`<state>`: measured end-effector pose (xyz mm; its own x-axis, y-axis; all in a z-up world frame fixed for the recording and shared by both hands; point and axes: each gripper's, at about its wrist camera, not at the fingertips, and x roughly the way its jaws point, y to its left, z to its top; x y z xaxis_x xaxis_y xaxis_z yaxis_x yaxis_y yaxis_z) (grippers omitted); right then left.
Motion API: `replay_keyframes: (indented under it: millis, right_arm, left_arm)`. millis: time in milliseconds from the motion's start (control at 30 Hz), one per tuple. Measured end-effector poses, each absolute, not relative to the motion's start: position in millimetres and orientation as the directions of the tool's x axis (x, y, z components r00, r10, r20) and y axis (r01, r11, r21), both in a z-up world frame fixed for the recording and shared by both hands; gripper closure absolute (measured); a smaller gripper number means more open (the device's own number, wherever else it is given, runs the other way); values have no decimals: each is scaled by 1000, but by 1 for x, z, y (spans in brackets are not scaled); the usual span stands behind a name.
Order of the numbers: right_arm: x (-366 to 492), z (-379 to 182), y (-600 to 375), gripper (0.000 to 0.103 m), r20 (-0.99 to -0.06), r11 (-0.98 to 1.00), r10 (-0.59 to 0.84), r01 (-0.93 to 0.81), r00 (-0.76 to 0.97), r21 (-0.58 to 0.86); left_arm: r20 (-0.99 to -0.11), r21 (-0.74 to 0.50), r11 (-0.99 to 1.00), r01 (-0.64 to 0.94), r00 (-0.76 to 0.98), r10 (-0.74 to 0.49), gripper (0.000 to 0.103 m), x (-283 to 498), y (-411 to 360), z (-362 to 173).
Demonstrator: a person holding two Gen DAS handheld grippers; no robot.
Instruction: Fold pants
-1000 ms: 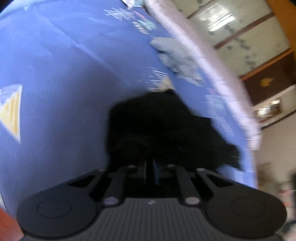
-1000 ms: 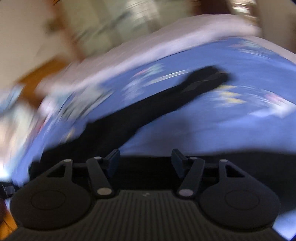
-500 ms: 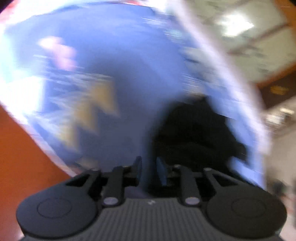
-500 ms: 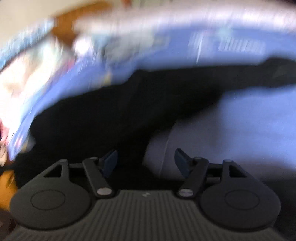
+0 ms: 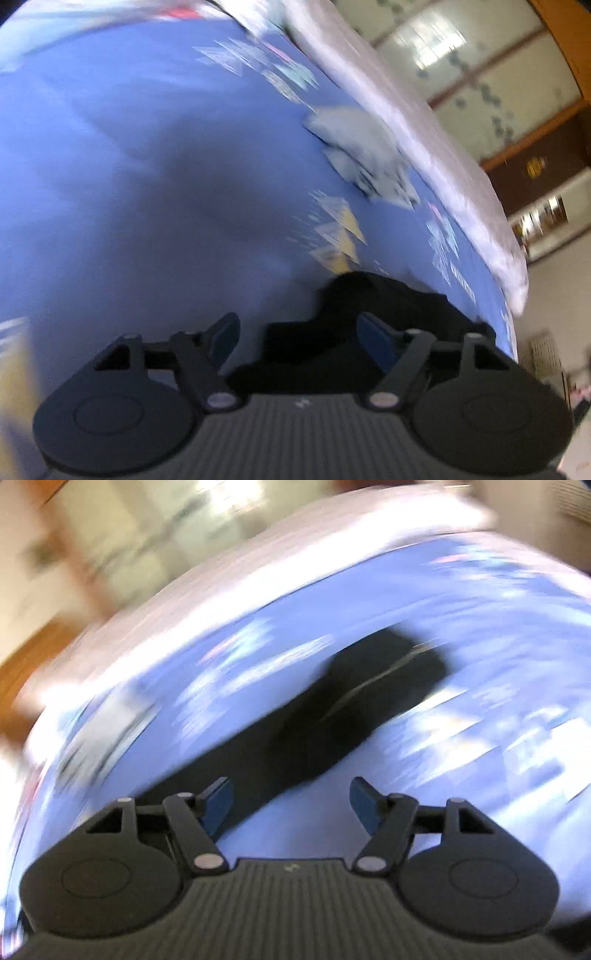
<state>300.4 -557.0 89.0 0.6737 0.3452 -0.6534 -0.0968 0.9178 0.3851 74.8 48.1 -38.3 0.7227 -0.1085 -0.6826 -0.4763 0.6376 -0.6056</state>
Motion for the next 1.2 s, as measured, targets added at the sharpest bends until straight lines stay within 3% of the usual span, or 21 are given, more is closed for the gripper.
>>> replay_keyframes:
  millis: [67, 133, 200, 267, 333, 367, 400, 467, 600, 700, 767, 833, 867, 933, 1000, 1100, 1200]
  right_arm:
    - [338, 86, -586, 31, -656, 916, 274, 18, 703, 402]
    - [368, 77, -604, 31, -663, 905, 225, 99, 713, 414]
    - [397, 57, -617, 31, -671, 884, 186, 176, 718, 434]
    - [426, 31, -620, 31, -694, 860, 166, 241, 700, 449]
    - [441, 8, -617, 34, -711, 840, 172, 276, 681, 467]
    - [447, 4, -605, 48, -701, 855, 146, 267, 698, 444]
    - [449, 4, -594, 95, -694, 883, 138, 229, 707, 409]
    - [463, 9, -581, 93, -722, 910, 150, 192, 676, 368]
    - [430, 52, -627, 93, -582, 870, 165, 160, 797, 466]
    - [385, 74, -684, 93, -559, 842, 122, 212, 820, 495]
    - [356, 75, -711, 90, -581, 871, 23, 269, 813, 411]
    - [341, 67, -726, 70, -635, 913, -114, 333, 764, 237]
    - [336, 62, -729, 48, -669, 918, -195, 374, 717, 133]
    - [311, 59, -745, 46, -661, 899, -309, 438, 684, 33]
    - [283, 62, -758, 46, -642, 893, -278, 439, 714, 102]
    - [254, 74, -743, 45, -633, 923, -128, 325, 764, 206]
    - [252, 84, -685, 45, -639, 966, 60, 116, 767, 230]
  left_arm:
    - [-694, -583, 682, -441, 706, -136, 15, 97, 32, -44]
    - [-721, -540, 728, -422, 678, -142, 18, 120, 22, -51]
    - [-763, -467, 778, -421, 637, -114, 37, 139, 10, -61]
    - [-802, -398, 808, -434, 593, -77, 73, 145, 6, -67]
    - [-793, -414, 805, -425, 603, -90, 91, 152, 6, -65]
    - [-791, -417, 796, -438, 606, -81, 93, 150, 8, -63]
    - [-791, -398, 803, -443, 609, -56, 93, 151, 7, -57]
    - [-765, -392, 806, -444, 644, -17, 94, 151, 8, -41]
    - [-674, -442, 788, -429, 738, 25, 94, 131, 8, 1]
    - [-685, -407, 830, -381, 729, -1, 94, 122, -12, 9]
    - [-720, -378, 865, -331, 693, -49, 87, 119, -31, 3]
    - [-774, -313, 913, -262, 627, -85, 81, 119, -55, -6]
    - [-794, -269, 938, -218, 602, -88, 77, 118, -69, -9]
    - [-806, -213, 966, -148, 586, -89, 68, 105, -86, -11]
    - [-778, -230, 965, -123, 619, -106, 64, 89, -84, 0]
    - [-704, -329, 922, -205, 704, -94, 44, 72, -50, 22]
    - [-672, -429, 842, -328, 739, -55, 43, 73, -10, 29]
